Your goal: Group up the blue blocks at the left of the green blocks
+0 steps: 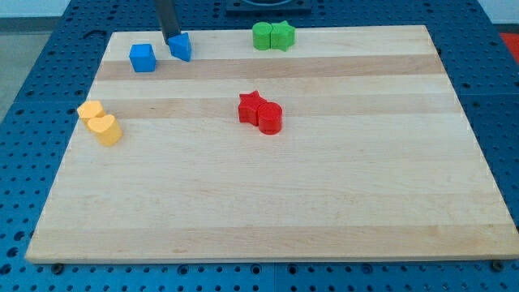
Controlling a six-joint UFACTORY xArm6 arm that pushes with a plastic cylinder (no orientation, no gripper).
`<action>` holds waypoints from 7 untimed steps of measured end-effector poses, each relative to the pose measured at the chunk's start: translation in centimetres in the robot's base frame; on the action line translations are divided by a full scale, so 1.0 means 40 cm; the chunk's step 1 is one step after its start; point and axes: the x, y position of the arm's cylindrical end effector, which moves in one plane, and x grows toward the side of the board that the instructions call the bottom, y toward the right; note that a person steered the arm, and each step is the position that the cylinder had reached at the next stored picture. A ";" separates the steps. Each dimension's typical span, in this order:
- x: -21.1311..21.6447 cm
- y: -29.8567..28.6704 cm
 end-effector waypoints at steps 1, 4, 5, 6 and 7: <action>-0.058 -0.067; 0.137 -0.294; 0.137 -0.135; 0.137 0.082; 0.137 0.226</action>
